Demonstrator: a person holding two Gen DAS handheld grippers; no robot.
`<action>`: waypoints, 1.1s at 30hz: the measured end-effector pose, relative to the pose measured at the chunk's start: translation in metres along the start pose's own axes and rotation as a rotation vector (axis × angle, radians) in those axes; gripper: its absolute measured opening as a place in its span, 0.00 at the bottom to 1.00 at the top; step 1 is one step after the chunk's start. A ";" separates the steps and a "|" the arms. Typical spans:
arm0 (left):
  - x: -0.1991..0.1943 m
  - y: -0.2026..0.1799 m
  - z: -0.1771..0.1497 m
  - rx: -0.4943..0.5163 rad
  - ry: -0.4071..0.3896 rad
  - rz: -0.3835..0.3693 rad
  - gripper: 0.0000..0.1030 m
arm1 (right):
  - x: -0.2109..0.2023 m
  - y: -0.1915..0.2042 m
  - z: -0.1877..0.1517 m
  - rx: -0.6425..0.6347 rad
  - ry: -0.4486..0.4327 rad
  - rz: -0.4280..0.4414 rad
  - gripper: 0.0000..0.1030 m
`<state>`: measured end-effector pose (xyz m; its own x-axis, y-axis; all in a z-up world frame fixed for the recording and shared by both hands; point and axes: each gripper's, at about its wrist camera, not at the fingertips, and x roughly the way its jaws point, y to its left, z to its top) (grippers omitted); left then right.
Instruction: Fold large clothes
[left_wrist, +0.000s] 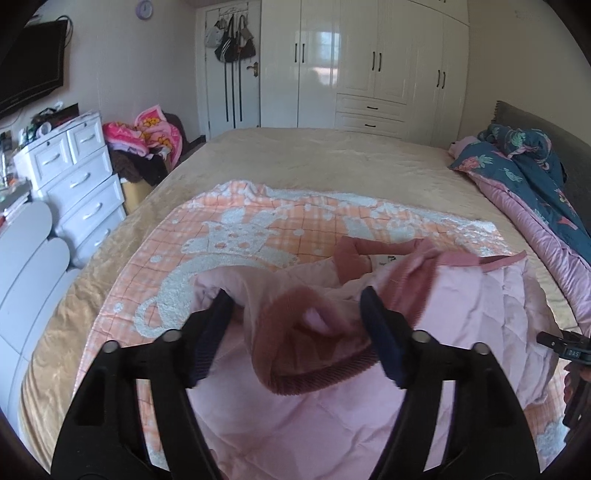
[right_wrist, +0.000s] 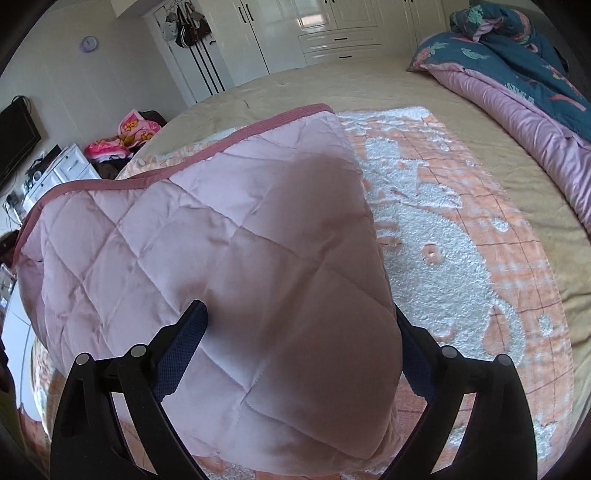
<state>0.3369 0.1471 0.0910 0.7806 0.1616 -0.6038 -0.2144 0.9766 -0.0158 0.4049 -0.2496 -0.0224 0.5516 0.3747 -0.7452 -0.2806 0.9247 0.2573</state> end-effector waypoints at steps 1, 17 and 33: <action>-0.005 -0.003 0.001 0.009 -0.013 -0.001 0.76 | -0.002 0.001 0.001 0.001 -0.001 0.001 0.91; -0.043 -0.012 0.000 0.076 -0.071 0.008 0.91 | -0.070 0.012 0.000 -0.079 -0.148 -0.019 0.91; 0.016 0.083 -0.108 -0.168 0.186 -0.026 0.91 | -0.040 0.000 -0.015 -0.102 -0.115 -0.084 0.94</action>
<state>0.2677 0.2155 -0.0060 0.6687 0.0928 -0.7377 -0.3023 0.9404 -0.1557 0.3709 -0.2654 -0.0015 0.6607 0.3069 -0.6850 -0.3045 0.9437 0.1291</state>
